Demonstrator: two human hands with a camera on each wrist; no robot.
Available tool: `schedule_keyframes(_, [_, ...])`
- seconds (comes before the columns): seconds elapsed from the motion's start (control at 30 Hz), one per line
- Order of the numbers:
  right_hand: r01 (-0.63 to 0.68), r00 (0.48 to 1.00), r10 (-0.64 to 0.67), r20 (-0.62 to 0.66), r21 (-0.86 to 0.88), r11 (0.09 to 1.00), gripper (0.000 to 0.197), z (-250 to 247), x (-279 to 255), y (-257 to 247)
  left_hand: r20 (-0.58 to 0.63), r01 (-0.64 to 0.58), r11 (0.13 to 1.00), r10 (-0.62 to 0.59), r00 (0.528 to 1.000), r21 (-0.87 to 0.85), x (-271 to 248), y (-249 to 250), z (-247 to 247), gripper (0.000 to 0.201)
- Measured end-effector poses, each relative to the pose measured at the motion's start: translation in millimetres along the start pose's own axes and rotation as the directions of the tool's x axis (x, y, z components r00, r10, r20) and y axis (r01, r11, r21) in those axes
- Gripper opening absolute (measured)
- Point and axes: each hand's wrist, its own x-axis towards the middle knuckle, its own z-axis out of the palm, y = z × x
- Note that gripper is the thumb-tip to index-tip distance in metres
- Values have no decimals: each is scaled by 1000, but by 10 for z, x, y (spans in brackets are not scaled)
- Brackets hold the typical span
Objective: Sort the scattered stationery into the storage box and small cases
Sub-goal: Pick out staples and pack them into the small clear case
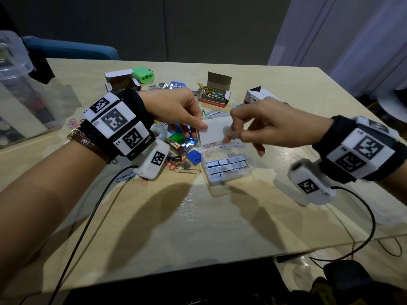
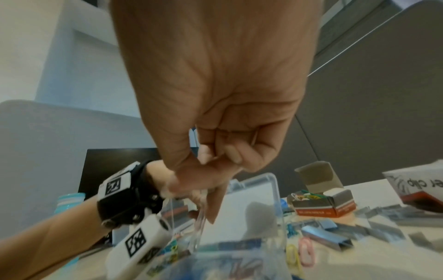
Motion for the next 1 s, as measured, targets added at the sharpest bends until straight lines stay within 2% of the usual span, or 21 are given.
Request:
schedule_keyframes(0.1, [-16,999,14,-48,-35,999,20,-96,8,13,-2,-3,1000,3,1000,-10,13,-7,7,24])
schedule_keyframes(0.17, [-34,998,31,-56,-62,998,20,-166,26,33,-13,-4,999,3,1000,-33,16,-9,13,33])
schedule_keyframes(0.33, [-140,976,149,-161,67,988,20,-453,147,174,-119,5,999,-10,993,-46,21,7,-75,61])
schedule_keyframes(0.43, [-172,953,183,-242,64,983,19,-550,307,324,-197,-10,996,-8,980,-89,71,44,-189,49])
schedule_keyframes(0.53, [-212,956,169,-239,-164,963,18,-554,516,479,-268,14,998,-29,963,-59,178,12,-229,29])
schedule_keyframes(0.6, [-239,962,202,-181,-209,948,13,-523,632,569,-280,59,998,-61,958,-15,272,-50,-247,22])
schedule_keyframes(0.73, [-268,963,267,-23,-55,962,12,-402,797,623,-320,179,964,-110,941,196,474,-119,-314,17])
schedule_keyframes(0.8, [-302,953,302,-18,-3,953,15,-358,867,628,-328,214,921,-103,939,324,554,-90,-357,17])
schedule_keyframes(0.87, [-352,936,348,-59,-70,933,17,-321,948,661,-311,217,885,-87,946,412,629,-49,-376,23])
schedule_keyframes(1.0, [-443,894,439,-94,-338,830,30,-228,1087,707,-182,196,850,-120,976,489,763,9,-340,34])
